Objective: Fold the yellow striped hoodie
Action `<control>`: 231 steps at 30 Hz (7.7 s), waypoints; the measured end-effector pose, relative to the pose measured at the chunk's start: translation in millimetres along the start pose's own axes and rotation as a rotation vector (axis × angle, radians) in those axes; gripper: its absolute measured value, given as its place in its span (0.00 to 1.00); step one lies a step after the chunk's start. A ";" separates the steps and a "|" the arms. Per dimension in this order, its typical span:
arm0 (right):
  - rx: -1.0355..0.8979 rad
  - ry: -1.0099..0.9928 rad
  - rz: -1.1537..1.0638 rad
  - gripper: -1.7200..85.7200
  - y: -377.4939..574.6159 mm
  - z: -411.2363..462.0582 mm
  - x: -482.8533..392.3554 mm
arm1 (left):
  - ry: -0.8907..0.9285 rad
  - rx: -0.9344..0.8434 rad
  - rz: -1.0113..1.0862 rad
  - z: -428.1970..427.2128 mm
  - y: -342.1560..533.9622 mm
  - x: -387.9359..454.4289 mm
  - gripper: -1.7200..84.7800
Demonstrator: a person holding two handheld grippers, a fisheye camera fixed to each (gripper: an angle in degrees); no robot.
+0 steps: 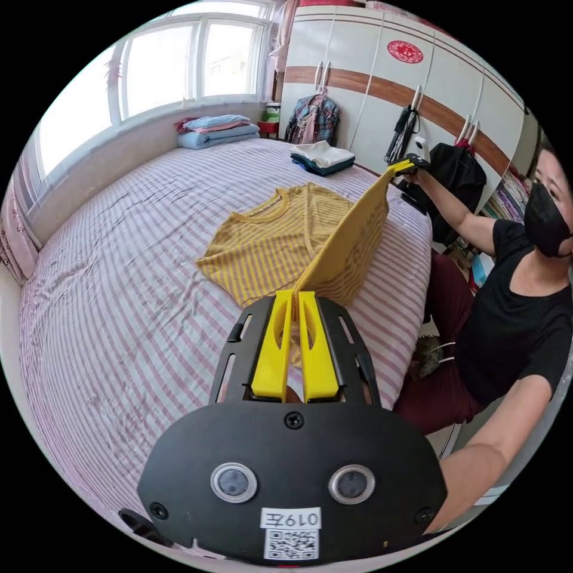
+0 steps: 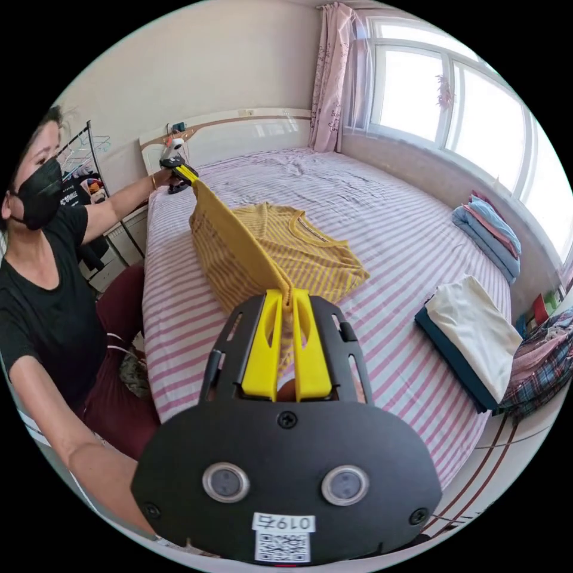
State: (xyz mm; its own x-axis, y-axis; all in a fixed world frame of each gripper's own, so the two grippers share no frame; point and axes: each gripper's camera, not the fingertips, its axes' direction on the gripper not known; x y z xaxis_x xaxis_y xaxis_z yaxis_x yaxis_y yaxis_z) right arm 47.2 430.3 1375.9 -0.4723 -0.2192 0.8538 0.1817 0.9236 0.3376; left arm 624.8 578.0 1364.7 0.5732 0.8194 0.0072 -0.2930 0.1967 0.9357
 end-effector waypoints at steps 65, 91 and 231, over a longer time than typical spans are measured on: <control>0.069 0.245 0.418 0.01 -119.6 275.9 37.4 | -0.188 0.165 -0.531 171.1 -55.0 -106.6 0.04; -0.137 0.869 -0.192 0.17 18.4 431.6 -354.1 | -0.149 0.297 -0.664 211.3 153.2 129.7 0.16; -0.478 0.003 -0.124 0.11 -415.6 665.1 -438.5 | -0.410 0.003 -0.597 96.8 245.9 579.4 0.03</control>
State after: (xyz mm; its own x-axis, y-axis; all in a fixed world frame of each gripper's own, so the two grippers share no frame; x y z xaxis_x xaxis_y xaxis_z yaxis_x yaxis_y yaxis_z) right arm -394.9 351.8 597.6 -0.5127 -0.3201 0.7967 0.5003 0.6427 0.5802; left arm 959.0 1048.9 1633.1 0.8759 0.3052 -0.3738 0.1608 0.5457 0.8224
